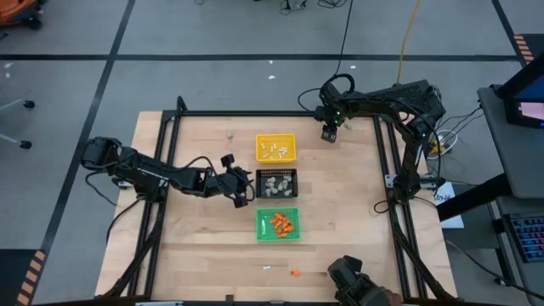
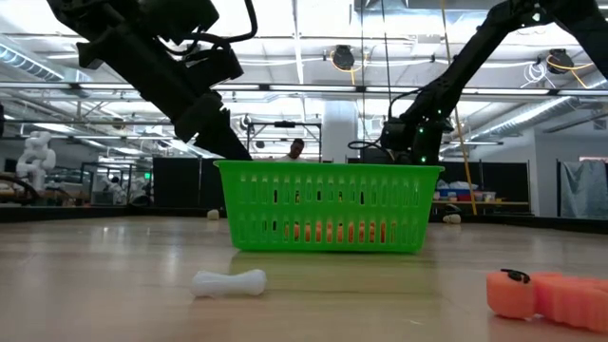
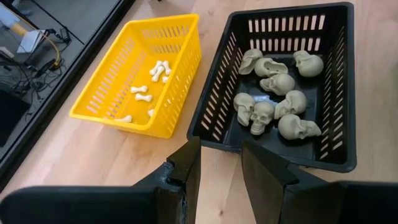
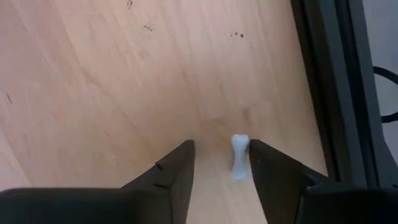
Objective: Sort Halloween decoration
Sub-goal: Put the white bone toy into the yellow basket
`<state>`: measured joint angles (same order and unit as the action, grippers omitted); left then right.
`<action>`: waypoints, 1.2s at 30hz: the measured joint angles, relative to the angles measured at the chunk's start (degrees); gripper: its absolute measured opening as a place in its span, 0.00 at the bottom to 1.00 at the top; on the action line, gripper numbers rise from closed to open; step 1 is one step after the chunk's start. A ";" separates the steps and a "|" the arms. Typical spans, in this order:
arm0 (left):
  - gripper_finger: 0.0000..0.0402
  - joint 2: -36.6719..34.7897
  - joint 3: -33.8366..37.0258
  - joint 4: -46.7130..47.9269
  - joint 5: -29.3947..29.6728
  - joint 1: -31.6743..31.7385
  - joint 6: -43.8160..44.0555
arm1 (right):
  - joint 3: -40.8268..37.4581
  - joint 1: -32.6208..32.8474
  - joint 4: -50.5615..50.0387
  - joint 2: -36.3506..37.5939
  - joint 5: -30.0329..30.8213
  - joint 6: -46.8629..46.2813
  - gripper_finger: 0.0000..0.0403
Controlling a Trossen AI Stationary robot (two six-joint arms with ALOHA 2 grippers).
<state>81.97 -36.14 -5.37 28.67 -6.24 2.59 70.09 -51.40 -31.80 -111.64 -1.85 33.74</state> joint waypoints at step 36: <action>0.28 -0.02 0.00 0.06 0.10 0.00 -0.05 | -0.20 0.11 -5.72 5.26 -2.06 -10.09 0.00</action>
<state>81.95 -36.14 -5.31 28.77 -6.24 2.54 69.89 -51.29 -37.51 -106.38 -3.90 23.65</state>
